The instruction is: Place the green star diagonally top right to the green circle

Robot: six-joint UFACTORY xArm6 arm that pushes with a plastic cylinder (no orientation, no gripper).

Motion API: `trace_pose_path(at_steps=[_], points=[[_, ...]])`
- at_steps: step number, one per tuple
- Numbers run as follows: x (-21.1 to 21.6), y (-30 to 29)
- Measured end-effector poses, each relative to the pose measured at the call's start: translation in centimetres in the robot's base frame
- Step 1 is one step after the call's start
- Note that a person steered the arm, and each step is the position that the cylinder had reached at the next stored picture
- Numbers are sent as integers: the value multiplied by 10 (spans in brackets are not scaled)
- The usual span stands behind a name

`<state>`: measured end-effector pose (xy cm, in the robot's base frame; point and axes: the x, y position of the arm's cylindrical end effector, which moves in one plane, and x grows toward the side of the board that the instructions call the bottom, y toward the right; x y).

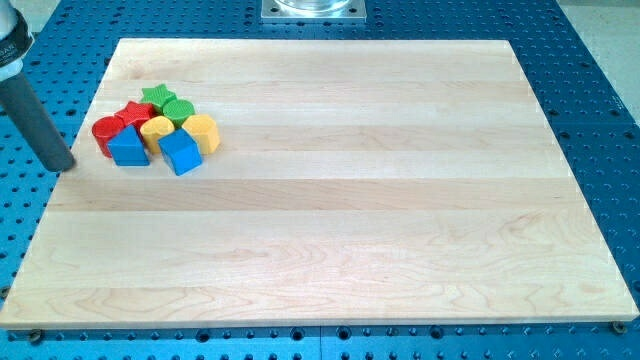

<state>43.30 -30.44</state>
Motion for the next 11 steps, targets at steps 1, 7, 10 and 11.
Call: trace_pose_path(at_steps=[1, 7, 10, 11], points=[[0, 3], [28, 12], [52, 13], [53, 13]])
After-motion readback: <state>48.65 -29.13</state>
